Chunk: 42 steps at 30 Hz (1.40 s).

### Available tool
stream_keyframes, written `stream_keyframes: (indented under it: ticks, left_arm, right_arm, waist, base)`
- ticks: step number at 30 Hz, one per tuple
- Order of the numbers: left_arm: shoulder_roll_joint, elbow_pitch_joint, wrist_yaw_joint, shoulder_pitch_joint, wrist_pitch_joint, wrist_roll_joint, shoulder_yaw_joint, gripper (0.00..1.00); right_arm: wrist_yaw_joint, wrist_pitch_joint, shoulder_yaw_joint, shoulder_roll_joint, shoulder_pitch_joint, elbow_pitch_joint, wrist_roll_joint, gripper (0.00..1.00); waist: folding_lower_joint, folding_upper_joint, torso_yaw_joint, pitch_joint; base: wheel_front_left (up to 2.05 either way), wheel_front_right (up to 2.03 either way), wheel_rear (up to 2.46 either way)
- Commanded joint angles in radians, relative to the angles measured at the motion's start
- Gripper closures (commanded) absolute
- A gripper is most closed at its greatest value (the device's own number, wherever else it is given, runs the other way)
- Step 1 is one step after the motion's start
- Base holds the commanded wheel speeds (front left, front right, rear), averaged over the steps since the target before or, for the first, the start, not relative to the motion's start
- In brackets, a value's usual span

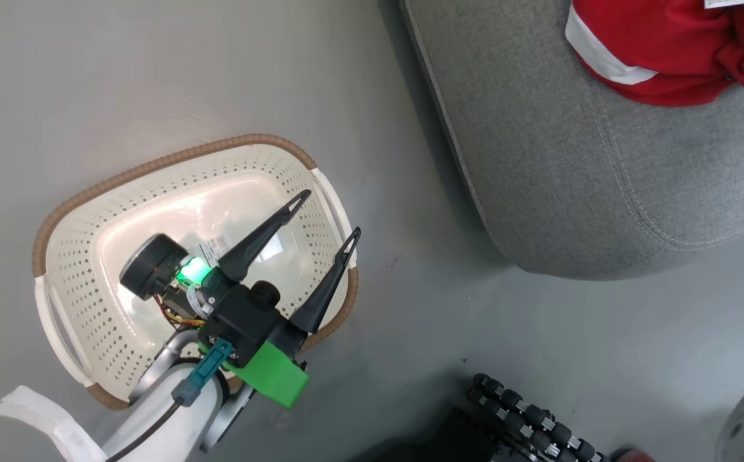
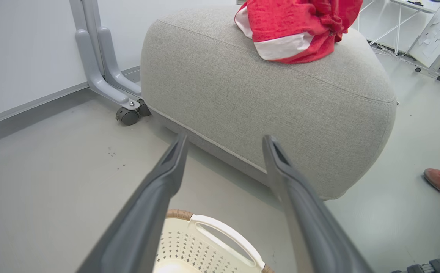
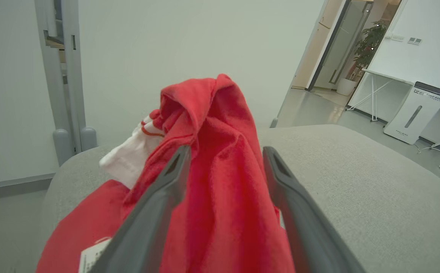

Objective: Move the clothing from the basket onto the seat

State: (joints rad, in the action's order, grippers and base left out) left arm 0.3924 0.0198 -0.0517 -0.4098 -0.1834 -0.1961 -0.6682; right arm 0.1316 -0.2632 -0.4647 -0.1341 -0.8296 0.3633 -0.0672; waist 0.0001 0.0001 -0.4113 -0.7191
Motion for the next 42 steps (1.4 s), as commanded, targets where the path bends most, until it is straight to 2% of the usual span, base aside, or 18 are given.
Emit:
stream_keyframes:
  ticks: [1, 4, 8, 11, 14, 20, 28, 36, 42]
  left_arm:
    - [-0.007, -0.011, 0.005, 0.01, -0.009, -0.014, -0.002, 0.0]
    - [-0.029, -0.035, 0.015, 0.02, -0.032, -0.028, 0.002, 0.0]
    - [-0.075, -0.061, 0.039, 0.043, -0.067, -0.052, 0.017, 0.0]
    - [-0.11, -0.096, 0.054, 0.065, -0.077, -0.072, 0.033, 0.0]
    - [-0.158, -0.115, 0.066, 0.08, -0.082, -0.089, 0.063, 0.0]
    - [-0.233, -0.106, 0.051, 0.144, -0.082, -0.092, 0.163, 0.0]
    - [-0.301, -0.11, 0.039, 0.298, -0.082, -0.075, 0.354, 0.0]
    - [-0.325, -0.099, 0.029, 0.459, -0.082, -0.037, 0.527, 0.0]
    - [-0.333, -0.067, 0.012, 0.563, -0.082, -0.007, 0.609, 0.0]
  right_arm:
    - [-0.002, -0.002, -0.012, 0.015, 0.043, -0.047, 0.021, 0.0]
    - [-0.002, -0.002, 0.045, 0.066, 0.155, -0.148, 0.053, 0.0]
    - [-0.002, -0.002, 0.21, 0.08, 0.302, -0.22, 0.018, 0.0]
    - [-0.002, -0.002, 0.364, 0.081, 0.389, -0.217, -0.08, 0.0]
    - [-0.002, -0.002, 0.486, 0.08, 0.458, -0.197, -0.112, 0.0]
    - [-0.002, -0.002, 0.612, 0.08, 0.533, -0.164, -0.124, 0.0]
    - [-0.002, -0.002, 0.659, 0.065, 0.626, -0.153, -0.098, 0.0]
    - [-0.002, -0.002, 0.631, 0.056, 0.722, -0.173, -0.113, 0.0]
    - [-0.002, -0.002, 0.59, 0.058, 0.818, -0.224, -0.117, 0.0]
  waist:
    - [-0.0001, -0.0001, -0.005, 0.038]
    - [-0.0001, -0.0001, -0.001, 0.088]
    - [-0.0001, -0.0001, 0.02, 0.167]
    - [-0.0001, -0.0001, 0.055, 0.223]
    - [-0.0001, -0.0001, 0.112, 0.287]
    - [-0.0001, -0.0001, 0.239, 0.409]
    - [-0.0001, -0.0001, 0.366, 0.593]
    - [-0.0001, -0.0001, 0.408, 0.713]
    - [-0.0001, -0.0001, 0.414, 0.763]
  base:
    - [0.0, 0.0, 0.0]
    - [0.0, 0.0, 0.0]
    - [0.0, 0.0, 0.0]
    - [0.0, 0.0, 0.0]
    - [0.0, 0.0, 0.0]
    - [0.0, 0.0, 0.0]
    - [0.0, 0.0, 0.0]
    - [0.0, 0.0, 0.0]
    - [0.0, 0.0, 0.0]
